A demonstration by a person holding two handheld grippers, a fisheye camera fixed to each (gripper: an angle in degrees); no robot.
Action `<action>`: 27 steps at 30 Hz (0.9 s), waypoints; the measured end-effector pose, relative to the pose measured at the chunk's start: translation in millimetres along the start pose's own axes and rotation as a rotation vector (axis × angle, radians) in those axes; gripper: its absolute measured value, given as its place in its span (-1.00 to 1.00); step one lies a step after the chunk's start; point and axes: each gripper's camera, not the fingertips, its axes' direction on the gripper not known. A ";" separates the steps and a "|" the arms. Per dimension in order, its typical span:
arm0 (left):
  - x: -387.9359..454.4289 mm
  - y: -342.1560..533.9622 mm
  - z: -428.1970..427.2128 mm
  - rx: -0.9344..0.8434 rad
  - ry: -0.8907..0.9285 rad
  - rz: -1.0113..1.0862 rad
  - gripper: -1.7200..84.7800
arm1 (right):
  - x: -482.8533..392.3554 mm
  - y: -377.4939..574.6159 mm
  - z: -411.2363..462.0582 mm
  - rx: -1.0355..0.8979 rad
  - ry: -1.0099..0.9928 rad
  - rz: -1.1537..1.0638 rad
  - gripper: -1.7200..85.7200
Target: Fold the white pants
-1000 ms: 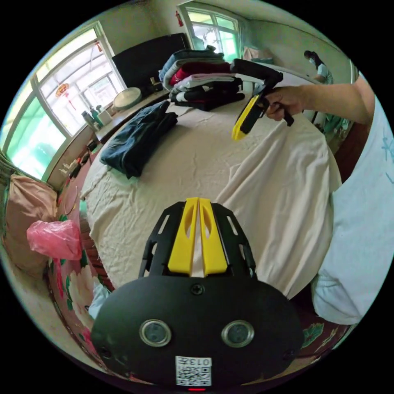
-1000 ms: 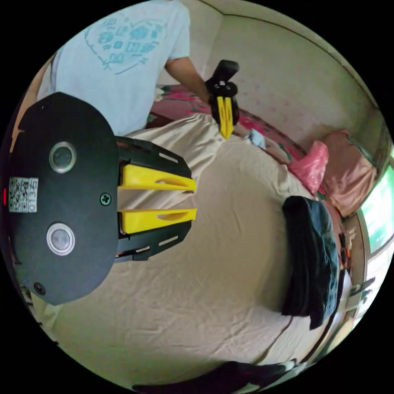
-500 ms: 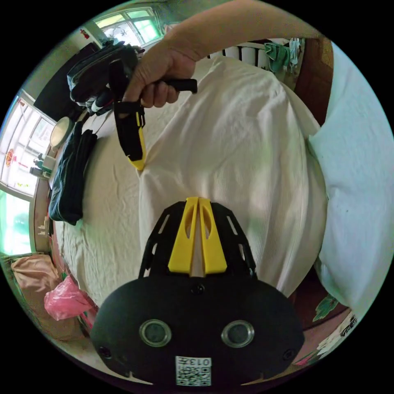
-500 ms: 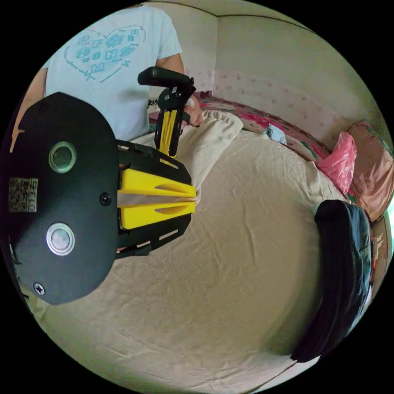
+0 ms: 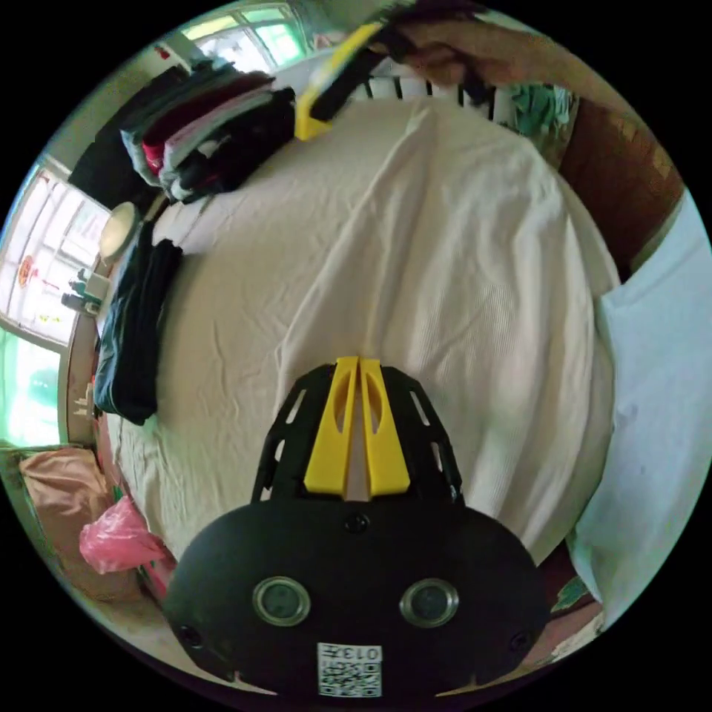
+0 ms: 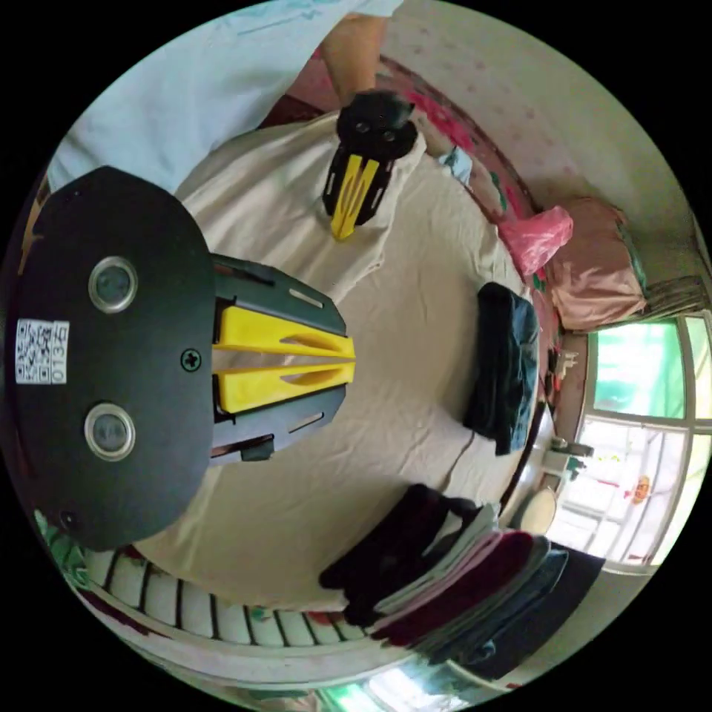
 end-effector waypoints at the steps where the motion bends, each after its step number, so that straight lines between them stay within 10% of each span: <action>1: -4.8 2.1 4.0 0.011 0.014 -0.043 -0.97 | -0.9 15.5 -1.2 -0.010 0.028 0.028 -0.95; 19: 59.4 -179.7 46.3 0.075 0.144 0.160 -0.96 | 139.8 346.2 -60.7 -0.140 0.161 0.706 -0.95; 27: 21.6 -246.2 30.5 0.165 0.224 0.093 -0.92 | 238.6 522.6 -137.3 0.266 -0.026 1.014 -0.82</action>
